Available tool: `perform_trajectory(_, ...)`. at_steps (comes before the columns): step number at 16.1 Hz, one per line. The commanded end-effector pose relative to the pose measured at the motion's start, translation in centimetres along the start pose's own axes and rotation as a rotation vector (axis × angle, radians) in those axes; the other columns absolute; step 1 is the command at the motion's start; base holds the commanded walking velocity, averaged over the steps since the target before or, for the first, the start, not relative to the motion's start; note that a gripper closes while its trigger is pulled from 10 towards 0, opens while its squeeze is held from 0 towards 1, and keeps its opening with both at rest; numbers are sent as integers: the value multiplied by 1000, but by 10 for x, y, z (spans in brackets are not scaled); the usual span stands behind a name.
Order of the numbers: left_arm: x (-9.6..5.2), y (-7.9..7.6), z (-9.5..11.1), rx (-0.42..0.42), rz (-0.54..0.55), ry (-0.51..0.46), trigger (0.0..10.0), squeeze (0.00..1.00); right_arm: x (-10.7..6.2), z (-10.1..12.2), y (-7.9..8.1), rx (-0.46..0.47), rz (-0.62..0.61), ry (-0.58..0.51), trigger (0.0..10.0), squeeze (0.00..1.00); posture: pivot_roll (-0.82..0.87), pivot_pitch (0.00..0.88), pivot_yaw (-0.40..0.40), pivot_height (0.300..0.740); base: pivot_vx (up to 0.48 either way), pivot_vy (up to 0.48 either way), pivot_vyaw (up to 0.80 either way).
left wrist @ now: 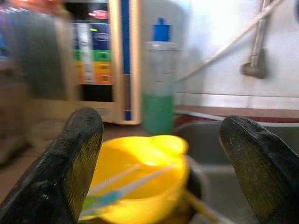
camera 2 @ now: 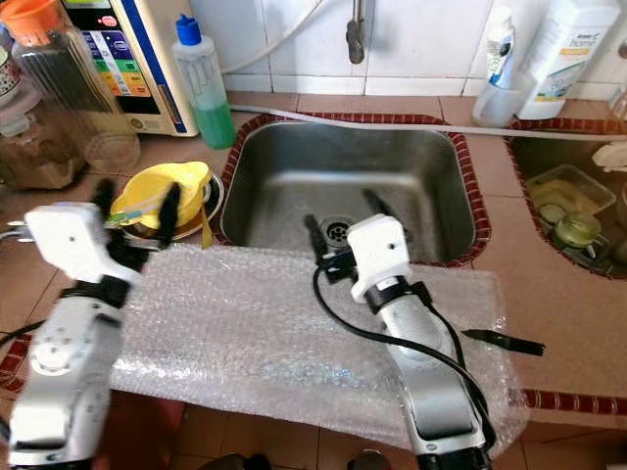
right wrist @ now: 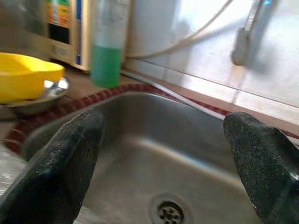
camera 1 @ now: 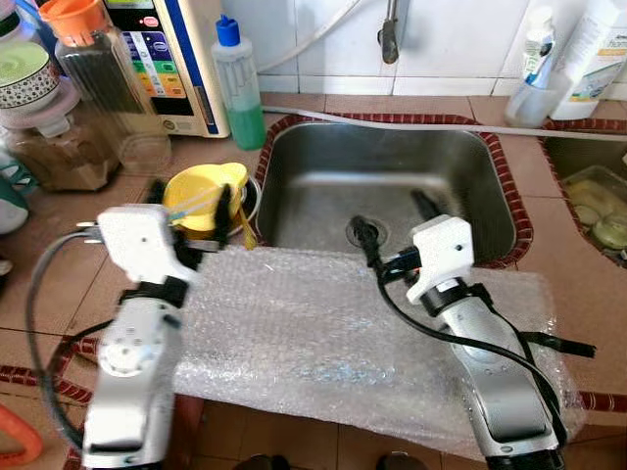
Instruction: Kitchen organization
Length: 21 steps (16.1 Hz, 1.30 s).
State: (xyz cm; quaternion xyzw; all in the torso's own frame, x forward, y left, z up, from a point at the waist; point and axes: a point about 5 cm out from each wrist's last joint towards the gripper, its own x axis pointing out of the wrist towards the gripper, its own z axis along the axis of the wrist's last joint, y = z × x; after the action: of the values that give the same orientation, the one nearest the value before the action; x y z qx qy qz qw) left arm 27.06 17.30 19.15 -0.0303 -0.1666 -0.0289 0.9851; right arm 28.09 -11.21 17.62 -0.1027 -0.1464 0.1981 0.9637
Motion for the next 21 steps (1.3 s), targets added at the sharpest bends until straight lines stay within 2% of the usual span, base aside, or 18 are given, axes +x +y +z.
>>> perform_trajectory(1,-1,13,0,44,57,16,10000,0,-2,3,7,38,49,0,10000,0,-163,172,91,740,0,0,0)
perform_trajectory(3,-3,23,-3,56,99,36,10000,0,-2,4,9,67,86,5,10000,0,-161,173,92,740,0,0,0)
perform_trajectory(5,-7,34,-11,7,175,82,10000,0,-2,8,13,129,152,12,10000,0,-159,173,93,740,0,0,0)
perform_trajectory(6,-10,38,-17,-53,217,116,10000,0,-1,12,18,127,234,4,10000,0,-162,176,96,740,0,0,0)
perform_trajectory(8,-12,40,-21,-115,250,138,10000,0,-1,16,20,76,266,-11,10000,0,-158,180,98,740,0,0,0)
perform_trajectory(9,-13,40,-24,-163,277,156,10000,0,-4,14,25,77,318,7,10000,0,-159,186,104,740,0,0,0)
perform_trajectory(11,-13,41,-26,-225,302,167,10000,0,-7,13,27,77,331,17,10000,0,-158,188,107,740,0,0,0)
perform_trajectory(14,-8,39,-27,-276,302,175,10000,0,-8,12,29,58,343,21,10000,0,-161,190,111,740,0,0,0)
perform_trajectory(18,-5,31,-29,-387,304,179,10000,0,-9,12,33,43,381,19,10000,0,-162,188,109,740,0,0,0)
perform_trajectory(20,-4,29,-29,-402,302,180,10000,0,-9,13,34,42,397,14,10000,0,-163,189,107,740,0,0,0)
perform_trajectory(21,-4,29,-29,-407,305,180,9255,0,-9,13,34,41,399,14,10000,0,-163,189,107,740,0,0,0)
